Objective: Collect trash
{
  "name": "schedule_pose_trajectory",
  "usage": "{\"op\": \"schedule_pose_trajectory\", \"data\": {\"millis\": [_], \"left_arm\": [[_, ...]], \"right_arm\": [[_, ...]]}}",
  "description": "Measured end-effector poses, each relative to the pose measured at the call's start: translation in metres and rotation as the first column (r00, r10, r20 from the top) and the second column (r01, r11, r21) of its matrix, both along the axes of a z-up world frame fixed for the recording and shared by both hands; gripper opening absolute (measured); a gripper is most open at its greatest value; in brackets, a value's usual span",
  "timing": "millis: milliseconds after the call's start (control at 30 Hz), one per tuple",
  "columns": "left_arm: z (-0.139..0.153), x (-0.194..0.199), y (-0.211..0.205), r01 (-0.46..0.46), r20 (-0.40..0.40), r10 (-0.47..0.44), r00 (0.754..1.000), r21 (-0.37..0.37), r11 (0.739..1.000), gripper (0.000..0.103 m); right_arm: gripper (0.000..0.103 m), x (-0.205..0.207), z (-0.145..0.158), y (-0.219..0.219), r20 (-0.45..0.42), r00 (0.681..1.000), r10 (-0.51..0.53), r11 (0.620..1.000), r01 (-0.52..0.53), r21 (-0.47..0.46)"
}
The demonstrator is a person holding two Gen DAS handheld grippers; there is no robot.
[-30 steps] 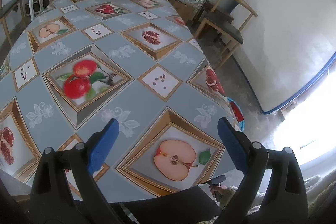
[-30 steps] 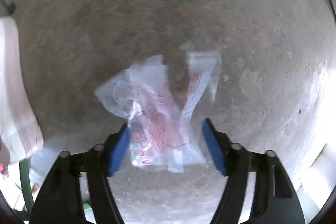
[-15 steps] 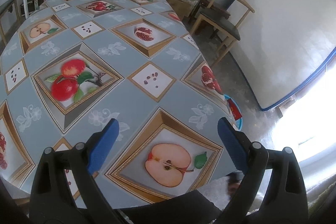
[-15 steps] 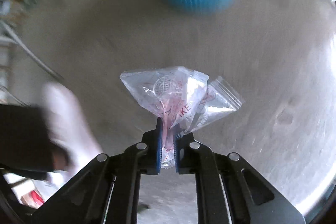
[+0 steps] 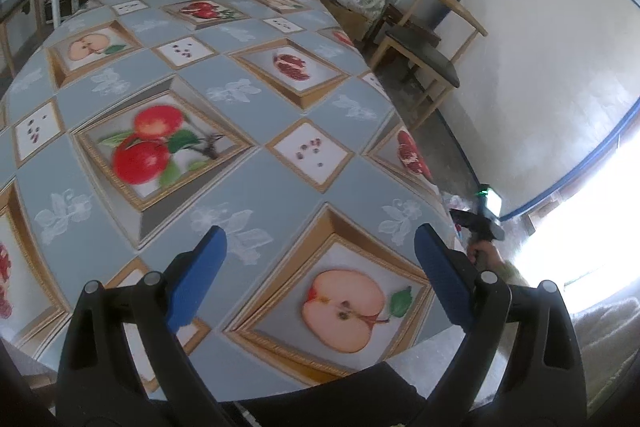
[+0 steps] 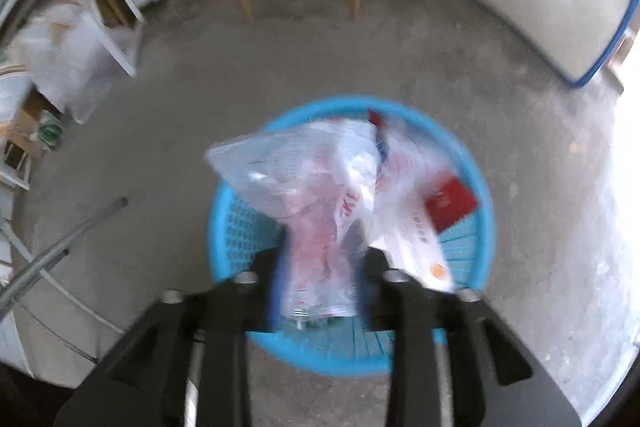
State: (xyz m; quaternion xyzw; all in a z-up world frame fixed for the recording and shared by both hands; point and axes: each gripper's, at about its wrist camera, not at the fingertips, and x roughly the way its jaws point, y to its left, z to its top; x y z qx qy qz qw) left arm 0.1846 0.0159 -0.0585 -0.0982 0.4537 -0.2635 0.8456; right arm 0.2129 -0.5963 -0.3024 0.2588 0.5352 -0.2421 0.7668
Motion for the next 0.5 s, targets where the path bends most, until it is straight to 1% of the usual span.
{"op": "schedule_pose_trajectory", "data": {"millis": [33,67,100,133,167,200,233,267,300,367,467,500], "left_arm": [[0.000,0.000,0.002,-0.005,-0.003,0.005,1.000,-0.003,1.000,0.091],[0.000,0.000,0.005,-0.011,-0.007,0.011,1.000,-0.008,1.000,0.091],[0.000,-0.001,0.008,-0.014,-0.008,0.014,1.000,-0.012,1.000,0.091],[0.000,-0.001,0.009,-0.017,-0.006,0.016,1.000,-0.014,1.000,0.091],[0.001,-0.002,0.011,-0.019,0.000,0.019,1.000,-0.015,1.000,0.091],[0.002,-0.003,0.011,-0.018,0.006,0.019,1.000,-0.016,1.000,0.091],[0.002,-0.003,0.012,-0.017,0.010,0.017,1.000,-0.017,1.000,0.091],[0.003,-0.004,0.012,-0.012,0.017,0.012,1.000,-0.023,1.000,0.091],[0.004,-0.006,0.012,-0.008,0.020,0.009,1.000,-0.028,1.000,0.091],[0.005,-0.009,0.011,0.006,0.024,-0.005,1.000,-0.039,0.999,0.091],[0.012,-0.019,0.008,0.023,0.059,-0.021,0.998,-0.043,0.999,0.091],[0.014,-0.021,0.007,0.025,0.072,-0.022,0.997,-0.043,0.999,0.091]], "right_arm": [[0.046,0.006,-0.012,-0.005,-0.032,0.999,-0.009,0.999,0.010,0.035],[0.048,0.008,-0.020,-0.008,-0.067,0.998,-0.022,0.999,0.025,0.045],[0.050,0.009,-0.026,-0.002,-0.083,0.996,-0.033,0.999,0.036,0.038],[0.051,0.006,-0.026,-0.002,-0.083,0.996,-0.045,0.998,0.048,0.035],[0.053,0.006,-0.024,-0.003,-0.069,0.996,-0.054,0.998,0.056,0.038],[0.057,-0.003,-0.015,-0.002,-0.024,0.998,-0.063,0.996,0.064,0.054],[0.059,-0.008,-0.014,0.004,0.007,0.998,-0.068,0.996,0.067,0.062],[0.065,-0.014,-0.007,0.008,0.043,0.996,-0.074,0.995,0.071,0.063],[0.067,-0.021,0.000,0.010,0.072,0.995,-0.076,0.996,0.072,0.058],[0.067,-0.034,0.010,0.008,0.110,0.991,-0.071,0.996,0.066,0.052],[0.067,-0.053,0.036,0.019,0.158,0.984,-0.083,0.996,0.078,0.041],[0.067,-0.060,0.046,0.023,0.187,0.978,-0.089,0.996,0.082,0.044]]}}
